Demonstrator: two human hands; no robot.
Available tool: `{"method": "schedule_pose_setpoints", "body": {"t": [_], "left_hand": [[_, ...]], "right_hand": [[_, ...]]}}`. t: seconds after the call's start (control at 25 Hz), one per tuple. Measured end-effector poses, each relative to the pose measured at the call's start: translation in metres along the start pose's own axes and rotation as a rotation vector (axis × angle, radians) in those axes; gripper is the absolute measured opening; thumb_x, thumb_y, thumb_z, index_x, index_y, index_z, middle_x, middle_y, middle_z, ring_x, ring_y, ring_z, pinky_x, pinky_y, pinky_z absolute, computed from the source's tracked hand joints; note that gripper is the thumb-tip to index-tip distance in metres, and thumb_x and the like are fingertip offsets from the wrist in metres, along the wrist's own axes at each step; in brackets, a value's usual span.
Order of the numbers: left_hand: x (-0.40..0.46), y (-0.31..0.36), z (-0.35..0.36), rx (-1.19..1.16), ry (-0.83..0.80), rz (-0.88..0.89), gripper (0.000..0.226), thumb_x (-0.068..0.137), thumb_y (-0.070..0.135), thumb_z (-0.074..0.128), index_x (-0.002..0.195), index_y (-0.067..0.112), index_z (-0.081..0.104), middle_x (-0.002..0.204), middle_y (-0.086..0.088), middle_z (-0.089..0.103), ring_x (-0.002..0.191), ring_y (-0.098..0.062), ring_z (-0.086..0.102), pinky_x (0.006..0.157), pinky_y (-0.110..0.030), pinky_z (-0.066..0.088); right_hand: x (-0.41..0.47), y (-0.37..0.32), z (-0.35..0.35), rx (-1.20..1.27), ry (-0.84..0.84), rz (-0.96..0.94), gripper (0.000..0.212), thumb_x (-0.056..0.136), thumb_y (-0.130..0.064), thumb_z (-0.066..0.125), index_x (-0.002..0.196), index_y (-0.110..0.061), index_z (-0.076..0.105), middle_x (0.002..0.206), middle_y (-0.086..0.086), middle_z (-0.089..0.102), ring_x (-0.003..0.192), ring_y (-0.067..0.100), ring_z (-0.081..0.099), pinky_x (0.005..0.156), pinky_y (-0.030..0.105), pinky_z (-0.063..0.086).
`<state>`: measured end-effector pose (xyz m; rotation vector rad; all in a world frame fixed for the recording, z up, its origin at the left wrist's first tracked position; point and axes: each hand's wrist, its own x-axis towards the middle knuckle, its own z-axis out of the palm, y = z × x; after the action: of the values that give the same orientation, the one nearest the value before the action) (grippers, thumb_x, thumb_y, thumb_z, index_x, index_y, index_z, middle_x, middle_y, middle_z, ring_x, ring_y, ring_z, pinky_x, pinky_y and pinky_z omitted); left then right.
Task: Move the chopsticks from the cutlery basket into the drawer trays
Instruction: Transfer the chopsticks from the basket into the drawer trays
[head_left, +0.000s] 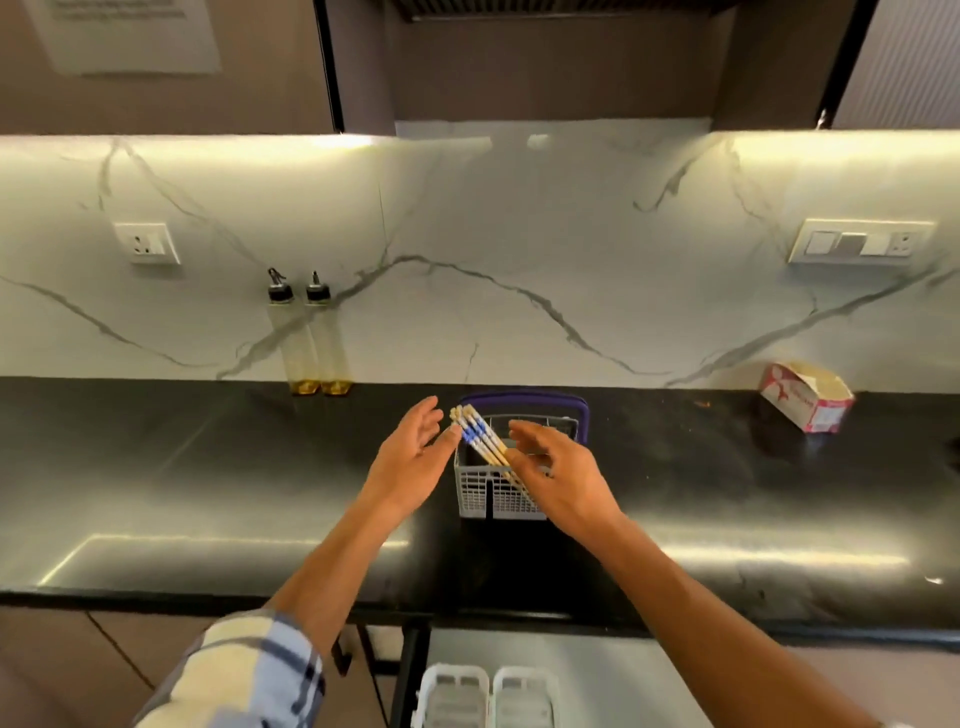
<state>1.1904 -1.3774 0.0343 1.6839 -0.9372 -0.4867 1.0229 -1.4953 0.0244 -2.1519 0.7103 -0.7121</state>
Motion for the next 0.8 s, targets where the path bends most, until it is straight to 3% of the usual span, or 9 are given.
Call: {"method": "schedule_pose_setpoints", "body": {"t": [0.28, 0.4, 0.56, 0.8], "left_hand": [[0.089, -0.045, 0.001, 0.342, -0.072, 0.087, 0.061, 0.097, 0.035, 0.055, 0.151, 0.019, 0.032, 0.154, -0.005, 0.040, 0.142, -0.020, 0.039, 0.116, -0.042, 0.035], [0.105, -0.056, 0.006, 0.445, -0.141, 0.145, 0.053, 0.101, 0.029, 0.048, 0.150, 0.016, 0.034, 0.152, -0.007, 0.043, 0.139, -0.021, 0.041, 0.114, -0.035, 0.034], [0.115, -0.067, 0.012, 0.404, -0.148, 0.134, 0.044, 0.104, 0.022, 0.041, 0.146, 0.012, 0.041, 0.145, -0.008, 0.051, 0.130, -0.019, 0.050, 0.101, -0.022, 0.037], [0.122, -0.072, 0.020, 0.291, -0.065, 0.114, 0.039, 0.104, 0.022, 0.040, 0.140, 0.010, 0.050, 0.133, -0.009, 0.058, 0.110, -0.008, 0.053, 0.088, -0.016, 0.041]], "right_hand": [[0.083, 0.022, 0.044, -0.130, -0.016, 0.131, 0.045, 0.097, -0.029, 0.059, 0.140, -0.019, 0.051, 0.135, 0.002, 0.059, 0.119, 0.016, 0.058, 0.098, 0.029, 0.046], [0.093, 0.032, 0.060, -0.174, -0.071, 0.171, 0.040, 0.097, -0.025, 0.059, 0.136, -0.018, 0.054, 0.128, 0.004, 0.062, 0.111, 0.018, 0.061, 0.092, 0.029, 0.049], [0.100, 0.040, 0.068, -0.217, -0.112, 0.161, 0.029, 0.098, -0.023, 0.057, 0.126, -0.015, 0.059, 0.114, 0.005, 0.066, 0.090, 0.013, 0.059, 0.077, 0.024, 0.046], [0.111, 0.054, 0.070, -0.277, -0.109, 0.149, 0.035, 0.098, -0.029, 0.057, 0.131, -0.019, 0.056, 0.119, 0.005, 0.064, 0.100, 0.018, 0.062, 0.082, 0.030, 0.051]]}}
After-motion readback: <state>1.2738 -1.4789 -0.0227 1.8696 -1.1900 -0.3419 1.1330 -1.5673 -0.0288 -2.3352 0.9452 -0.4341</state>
